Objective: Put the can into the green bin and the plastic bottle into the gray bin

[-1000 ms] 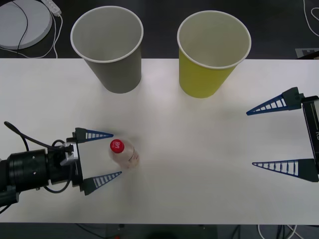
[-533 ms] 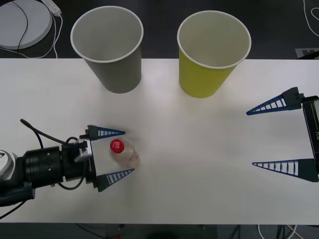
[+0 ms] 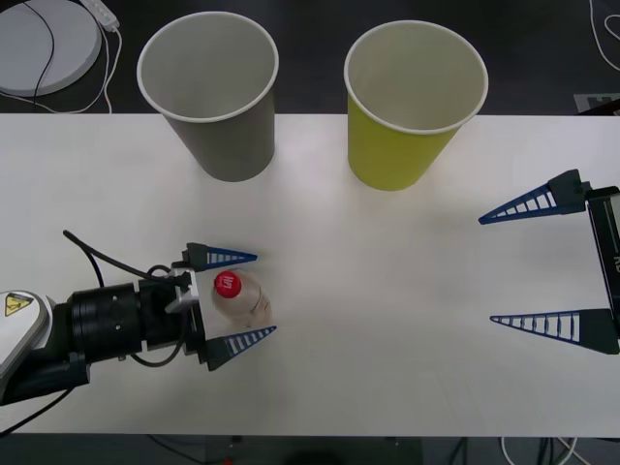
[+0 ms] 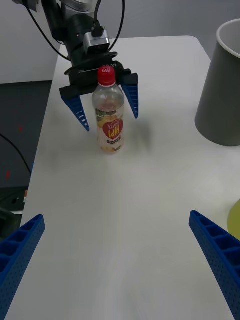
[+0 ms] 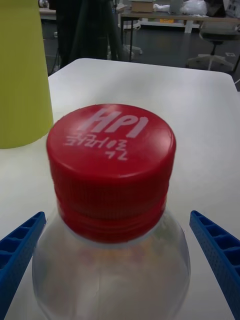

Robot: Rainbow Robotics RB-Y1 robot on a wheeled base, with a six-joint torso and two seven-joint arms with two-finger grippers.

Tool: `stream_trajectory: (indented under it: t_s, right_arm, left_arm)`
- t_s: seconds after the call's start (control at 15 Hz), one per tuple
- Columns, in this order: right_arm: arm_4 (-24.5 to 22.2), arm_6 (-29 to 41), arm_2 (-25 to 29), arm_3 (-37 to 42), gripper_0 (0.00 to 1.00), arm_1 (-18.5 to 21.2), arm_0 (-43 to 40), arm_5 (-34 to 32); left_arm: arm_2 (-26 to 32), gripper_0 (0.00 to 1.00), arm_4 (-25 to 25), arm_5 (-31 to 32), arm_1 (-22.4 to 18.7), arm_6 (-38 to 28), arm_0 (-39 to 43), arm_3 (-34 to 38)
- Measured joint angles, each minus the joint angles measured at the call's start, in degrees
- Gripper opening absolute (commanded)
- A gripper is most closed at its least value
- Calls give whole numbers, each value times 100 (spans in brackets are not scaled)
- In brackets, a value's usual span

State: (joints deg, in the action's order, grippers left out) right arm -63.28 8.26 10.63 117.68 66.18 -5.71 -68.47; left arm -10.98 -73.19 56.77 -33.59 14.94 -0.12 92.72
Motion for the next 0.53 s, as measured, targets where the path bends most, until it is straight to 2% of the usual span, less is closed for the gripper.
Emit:
stream_trajectory:
  t_s: [0.07, 0.53]
  right_arm:
    - [0, 0, 0, 0, 100, 0, 0, 0]
    - [0, 0, 0, 0, 100, 0, 0, 0]
  left_arm:
    - [0, 0, -3, 0, 2, -6, -3, 0]
    - [2, 0, -8, 24, 2, -17, -23, 1]
